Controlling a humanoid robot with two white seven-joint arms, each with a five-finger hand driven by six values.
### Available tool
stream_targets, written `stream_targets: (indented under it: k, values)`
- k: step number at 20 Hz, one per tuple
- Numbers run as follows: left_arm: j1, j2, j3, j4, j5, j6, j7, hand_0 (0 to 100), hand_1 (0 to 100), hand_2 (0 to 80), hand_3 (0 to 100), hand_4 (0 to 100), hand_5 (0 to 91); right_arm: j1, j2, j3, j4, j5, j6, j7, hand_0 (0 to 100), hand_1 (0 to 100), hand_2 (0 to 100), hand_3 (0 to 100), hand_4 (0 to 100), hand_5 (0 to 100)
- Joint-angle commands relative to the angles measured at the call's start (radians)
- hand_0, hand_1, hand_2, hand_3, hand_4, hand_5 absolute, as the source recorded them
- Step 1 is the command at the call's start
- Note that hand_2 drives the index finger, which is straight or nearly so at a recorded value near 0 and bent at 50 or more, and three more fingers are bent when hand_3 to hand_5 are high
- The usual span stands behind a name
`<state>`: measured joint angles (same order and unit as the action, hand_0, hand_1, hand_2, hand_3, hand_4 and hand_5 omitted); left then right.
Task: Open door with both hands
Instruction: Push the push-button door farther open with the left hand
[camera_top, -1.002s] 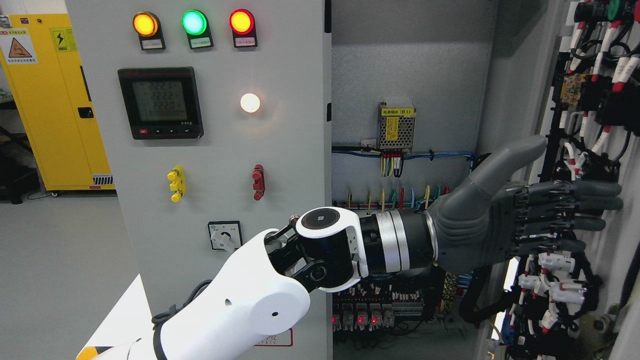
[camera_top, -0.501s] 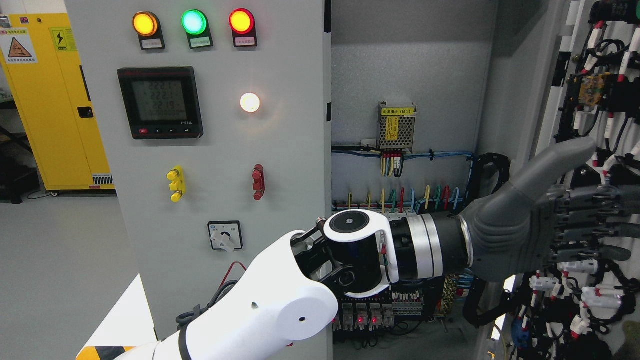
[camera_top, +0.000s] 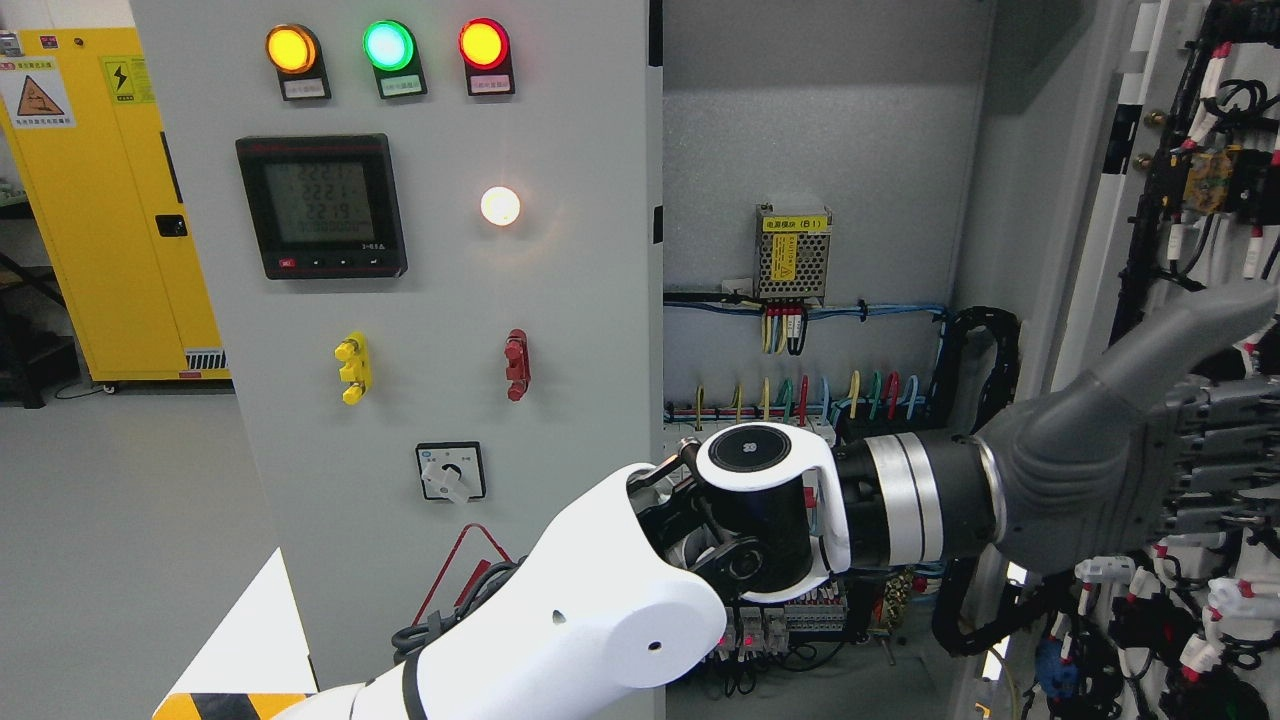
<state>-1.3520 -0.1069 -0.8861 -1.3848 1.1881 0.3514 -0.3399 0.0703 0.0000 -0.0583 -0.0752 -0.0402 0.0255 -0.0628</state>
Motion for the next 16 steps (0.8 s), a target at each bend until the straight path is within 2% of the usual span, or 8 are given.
stream_targets:
  k: [1,11,16]
  values:
    - [-0.003,-0.053,-0.001,0.043,-0.016,0.000,-0.002,0,0,0.0,5,0,0.0,0.000,0.025,0.000,0.000,0.000,0.001,0.000,22,9,0,0,0,0]
    - [0.001,-0.060,0.009,0.052,-0.015,0.012,-0.002,0,0,0.0,5,0,0.0,-0.001,0.026,0.000,0.000,0.000,0.001,0.000,22,9,0,0,0,0]
    - [0.002,0.019,0.024,-0.003,-0.004,0.017,-0.004,0,0,0.0,5,0,0.0,-0.001,0.025,0.000,0.000,0.000,0.001,0.000,22,9,0,0,0,0]
